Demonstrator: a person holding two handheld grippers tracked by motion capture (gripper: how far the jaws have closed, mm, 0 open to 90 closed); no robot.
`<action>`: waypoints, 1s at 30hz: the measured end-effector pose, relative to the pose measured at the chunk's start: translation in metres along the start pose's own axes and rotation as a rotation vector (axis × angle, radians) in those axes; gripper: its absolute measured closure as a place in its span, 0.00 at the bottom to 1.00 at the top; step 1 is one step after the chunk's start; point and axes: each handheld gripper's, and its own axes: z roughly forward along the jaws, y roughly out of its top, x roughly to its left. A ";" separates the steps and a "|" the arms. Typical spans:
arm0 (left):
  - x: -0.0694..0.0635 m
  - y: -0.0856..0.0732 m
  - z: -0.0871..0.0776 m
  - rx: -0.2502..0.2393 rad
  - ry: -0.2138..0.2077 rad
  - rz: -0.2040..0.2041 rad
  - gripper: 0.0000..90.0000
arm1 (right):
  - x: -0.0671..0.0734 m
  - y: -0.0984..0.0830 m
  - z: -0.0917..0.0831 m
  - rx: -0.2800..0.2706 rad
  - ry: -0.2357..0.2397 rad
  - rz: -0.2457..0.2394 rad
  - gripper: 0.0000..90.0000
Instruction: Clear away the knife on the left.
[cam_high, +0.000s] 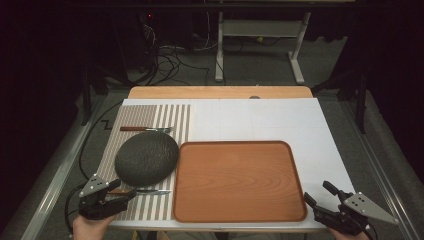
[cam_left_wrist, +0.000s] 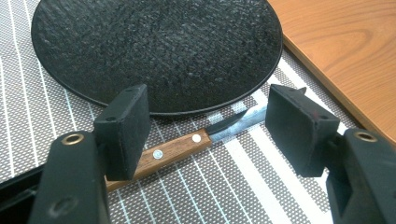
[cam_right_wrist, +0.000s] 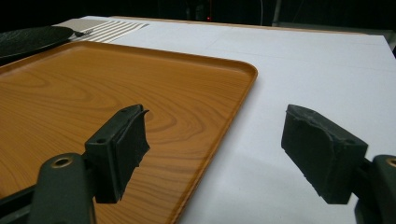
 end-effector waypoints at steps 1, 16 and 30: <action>0.000 0.000 0.000 0.000 0.000 0.000 0.32 | 0.000 0.000 0.000 0.000 0.000 0.000 0.25; 0.005 0.010 0.001 0.082 -0.018 0.038 0.32 | 0.001 0.000 0.001 0.006 0.005 -0.005 0.25; 0.009 0.018 0.002 0.149 -0.001 0.085 0.32 | 0.002 0.000 0.002 0.018 0.000 -0.006 0.25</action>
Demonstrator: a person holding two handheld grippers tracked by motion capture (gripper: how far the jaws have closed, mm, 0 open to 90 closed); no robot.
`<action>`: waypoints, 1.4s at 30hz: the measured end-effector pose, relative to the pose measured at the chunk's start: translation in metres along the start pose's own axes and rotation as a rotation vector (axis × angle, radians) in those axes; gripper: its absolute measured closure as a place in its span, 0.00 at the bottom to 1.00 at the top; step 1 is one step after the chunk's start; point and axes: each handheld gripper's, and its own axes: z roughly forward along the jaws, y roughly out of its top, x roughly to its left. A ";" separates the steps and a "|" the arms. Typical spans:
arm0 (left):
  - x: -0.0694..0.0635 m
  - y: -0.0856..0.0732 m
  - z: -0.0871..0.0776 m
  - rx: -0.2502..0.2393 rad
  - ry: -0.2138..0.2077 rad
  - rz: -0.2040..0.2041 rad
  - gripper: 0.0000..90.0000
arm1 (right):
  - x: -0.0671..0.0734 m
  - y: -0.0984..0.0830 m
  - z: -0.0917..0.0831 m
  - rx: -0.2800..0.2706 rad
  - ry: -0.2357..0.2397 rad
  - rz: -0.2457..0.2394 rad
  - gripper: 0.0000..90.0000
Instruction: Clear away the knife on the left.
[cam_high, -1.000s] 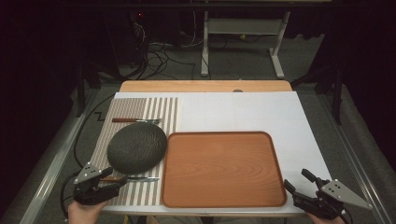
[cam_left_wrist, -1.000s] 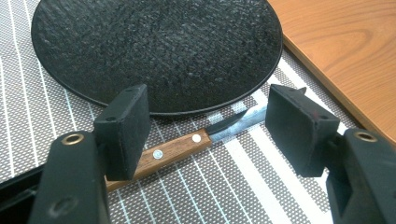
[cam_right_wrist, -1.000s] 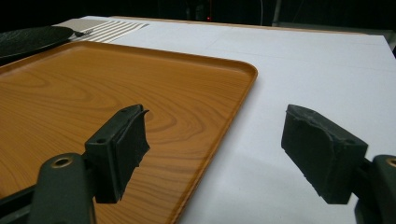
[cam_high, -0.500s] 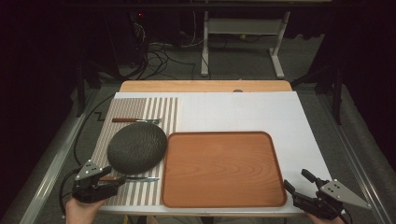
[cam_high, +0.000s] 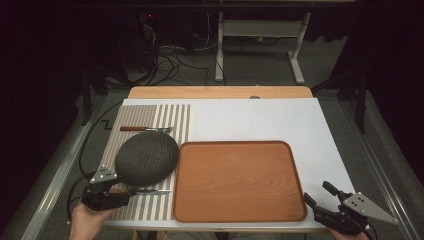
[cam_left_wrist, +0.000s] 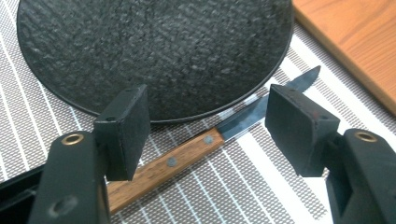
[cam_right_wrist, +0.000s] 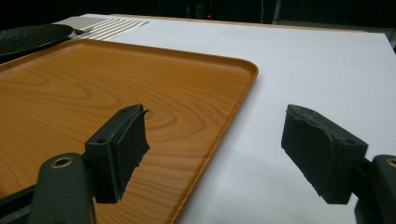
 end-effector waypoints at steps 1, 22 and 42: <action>0.000 0.000 0.000 0.000 0.000 0.000 0.32 | 0.000 0.000 0.000 0.000 0.000 0.000 0.25; 0.009 0.022 0.007 0.142 0.001 0.063 0.32 | 0.000 0.000 -0.001 -0.006 0.004 0.001 0.26; 0.027 0.016 0.022 0.284 -0.040 0.041 0.32 | 0.001 0.001 0.002 0.013 0.019 0.007 0.26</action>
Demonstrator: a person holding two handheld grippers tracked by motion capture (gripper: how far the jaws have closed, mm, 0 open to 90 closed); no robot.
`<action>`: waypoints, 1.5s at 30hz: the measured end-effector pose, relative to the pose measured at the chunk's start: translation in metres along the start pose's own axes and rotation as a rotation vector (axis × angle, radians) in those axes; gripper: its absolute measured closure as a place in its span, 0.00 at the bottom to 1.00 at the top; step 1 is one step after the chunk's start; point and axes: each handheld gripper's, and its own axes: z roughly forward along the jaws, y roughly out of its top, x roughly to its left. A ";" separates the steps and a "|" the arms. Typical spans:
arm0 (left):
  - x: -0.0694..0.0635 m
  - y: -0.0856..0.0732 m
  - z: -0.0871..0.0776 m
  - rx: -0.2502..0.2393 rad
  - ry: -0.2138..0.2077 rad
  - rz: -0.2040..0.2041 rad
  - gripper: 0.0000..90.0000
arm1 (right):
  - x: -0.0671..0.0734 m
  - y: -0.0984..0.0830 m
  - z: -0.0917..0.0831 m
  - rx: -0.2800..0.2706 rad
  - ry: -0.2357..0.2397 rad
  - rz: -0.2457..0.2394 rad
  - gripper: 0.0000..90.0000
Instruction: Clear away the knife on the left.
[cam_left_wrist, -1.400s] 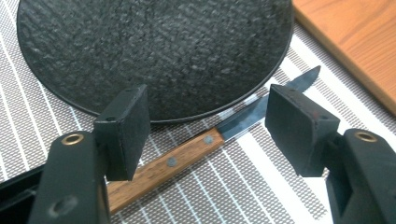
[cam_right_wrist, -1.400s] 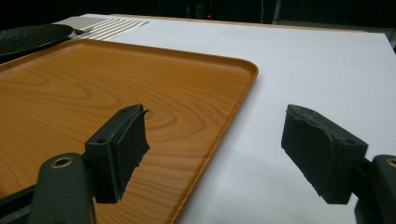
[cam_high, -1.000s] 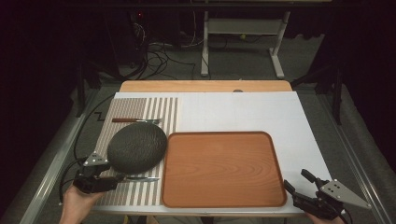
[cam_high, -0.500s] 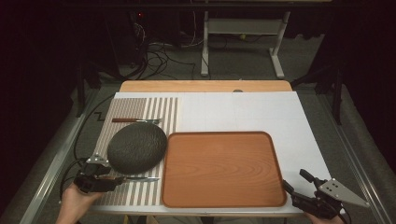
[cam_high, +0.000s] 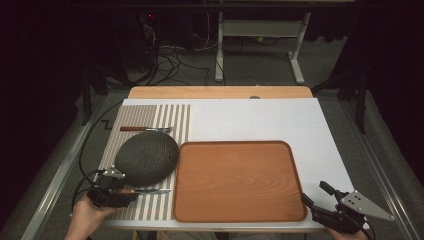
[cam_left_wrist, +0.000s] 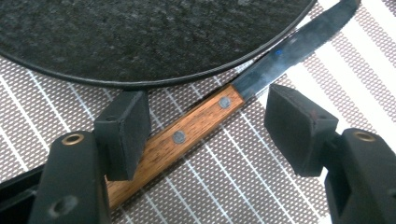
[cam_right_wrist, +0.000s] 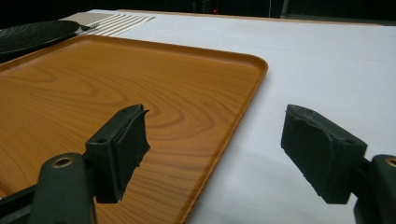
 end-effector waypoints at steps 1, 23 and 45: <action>-0.001 0.001 0.002 0.016 -0.003 0.007 0.32 | 0.000 0.000 0.001 0.004 0.005 -0.003 0.26; -0.023 0.010 0.012 0.107 0.017 0.094 0.48 | 0.001 0.000 0.003 0.015 0.025 -0.005 0.27; -0.026 0.004 0.010 0.062 0.000 0.136 0.80 | 0.002 0.000 0.004 0.035 0.032 -0.013 0.28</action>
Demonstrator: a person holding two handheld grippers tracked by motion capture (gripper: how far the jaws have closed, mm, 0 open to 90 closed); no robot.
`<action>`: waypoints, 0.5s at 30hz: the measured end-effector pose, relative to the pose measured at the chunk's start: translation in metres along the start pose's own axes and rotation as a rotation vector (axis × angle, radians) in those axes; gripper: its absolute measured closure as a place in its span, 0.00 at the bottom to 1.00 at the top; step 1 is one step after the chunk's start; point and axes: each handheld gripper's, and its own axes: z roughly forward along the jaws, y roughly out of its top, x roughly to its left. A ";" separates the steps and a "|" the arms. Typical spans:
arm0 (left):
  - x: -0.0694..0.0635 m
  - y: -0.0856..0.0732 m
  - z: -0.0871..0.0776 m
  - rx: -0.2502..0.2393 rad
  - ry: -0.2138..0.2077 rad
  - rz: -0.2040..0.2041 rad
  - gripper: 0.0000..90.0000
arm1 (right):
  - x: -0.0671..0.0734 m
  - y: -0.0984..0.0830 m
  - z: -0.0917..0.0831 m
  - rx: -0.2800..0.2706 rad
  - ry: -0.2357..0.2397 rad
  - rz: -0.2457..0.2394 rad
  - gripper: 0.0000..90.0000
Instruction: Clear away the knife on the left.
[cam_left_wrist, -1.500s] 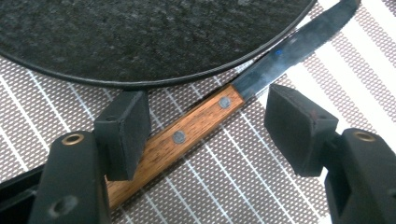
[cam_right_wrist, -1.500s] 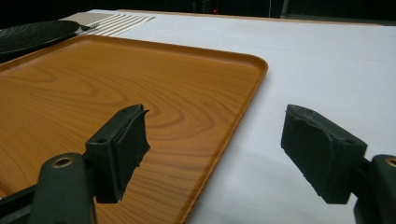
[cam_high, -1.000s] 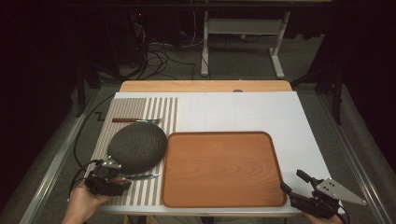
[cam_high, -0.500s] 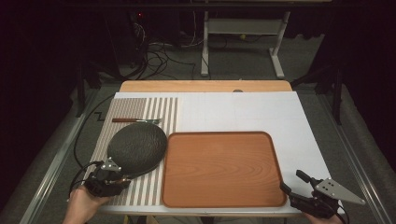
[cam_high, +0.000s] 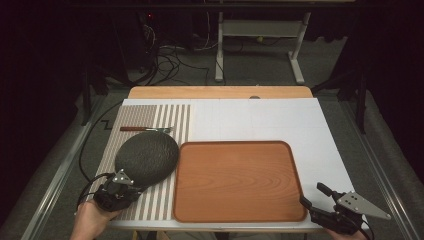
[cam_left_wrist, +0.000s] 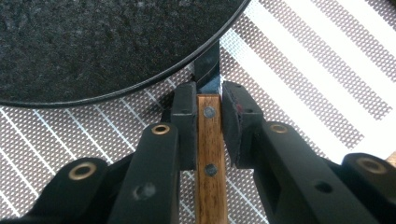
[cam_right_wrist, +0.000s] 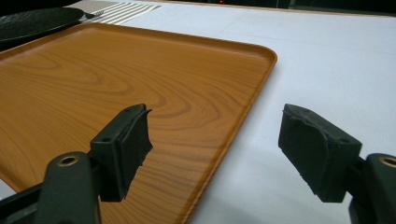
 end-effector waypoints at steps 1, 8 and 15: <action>0.000 0.001 0.000 0.007 0.002 0.002 0.80 | 0.000 0.000 0.001 0.007 -0.001 -0.004 0.28; -0.003 0.002 0.000 0.013 0.001 0.005 0.81 | 0.000 -0.001 0.000 0.005 0.001 -0.006 0.28; -0.007 0.005 0.000 0.026 -0.015 0.025 0.81 | 0.000 -0.001 0.000 0.007 0.001 -0.004 0.28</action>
